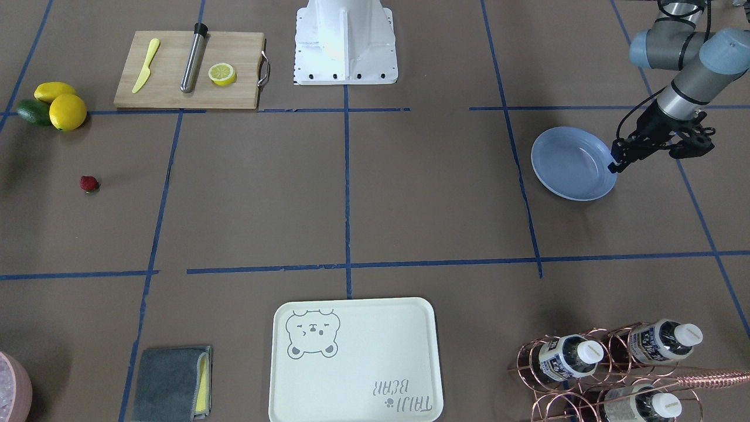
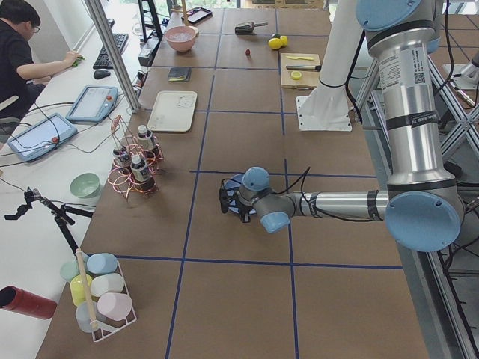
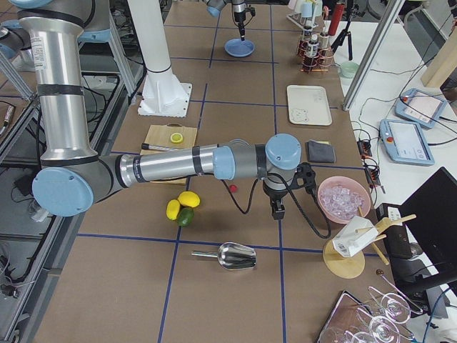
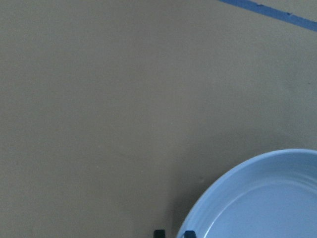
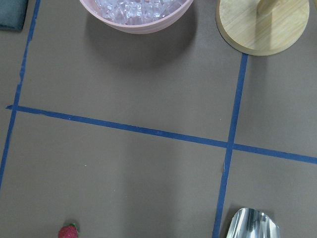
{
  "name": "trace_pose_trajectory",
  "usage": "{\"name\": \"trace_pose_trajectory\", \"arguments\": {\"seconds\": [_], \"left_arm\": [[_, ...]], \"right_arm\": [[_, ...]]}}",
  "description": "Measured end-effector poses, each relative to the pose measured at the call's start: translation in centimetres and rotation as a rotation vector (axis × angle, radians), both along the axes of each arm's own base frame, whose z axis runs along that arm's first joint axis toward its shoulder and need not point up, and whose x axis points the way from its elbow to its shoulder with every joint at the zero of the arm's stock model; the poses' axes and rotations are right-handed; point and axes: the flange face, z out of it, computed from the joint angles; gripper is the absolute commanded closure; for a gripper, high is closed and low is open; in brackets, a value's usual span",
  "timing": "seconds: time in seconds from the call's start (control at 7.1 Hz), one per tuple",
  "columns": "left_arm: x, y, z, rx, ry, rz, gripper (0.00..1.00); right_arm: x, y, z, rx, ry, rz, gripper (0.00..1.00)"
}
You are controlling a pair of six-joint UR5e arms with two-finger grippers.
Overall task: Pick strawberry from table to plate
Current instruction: 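Lower the left gripper and grasp the light blue plate's rim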
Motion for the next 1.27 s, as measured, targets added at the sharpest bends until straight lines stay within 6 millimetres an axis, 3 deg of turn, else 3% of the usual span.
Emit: {"name": "trace_pose_trajectory", "arguments": {"seconds": [0.7, 1.13, 1.27], "left_arm": [[0.9, 0.5, 0.3, -0.005, -0.004, 0.023, 0.46], [1.4, 0.6, 0.6, -0.01, -0.007, 0.033, 0.96], [1.4, 0.6, 0.5, -0.008, -0.004, 0.033, 1.0]], "right_arm": [[0.0, 0.0, 0.0, 0.001, 0.0, 0.0, 0.0], [0.0, -0.1, -0.2, 0.003, 0.0, 0.0, 0.0], [0.0, -0.1, -0.2, 0.004, 0.0, 0.0, 0.0]]}}
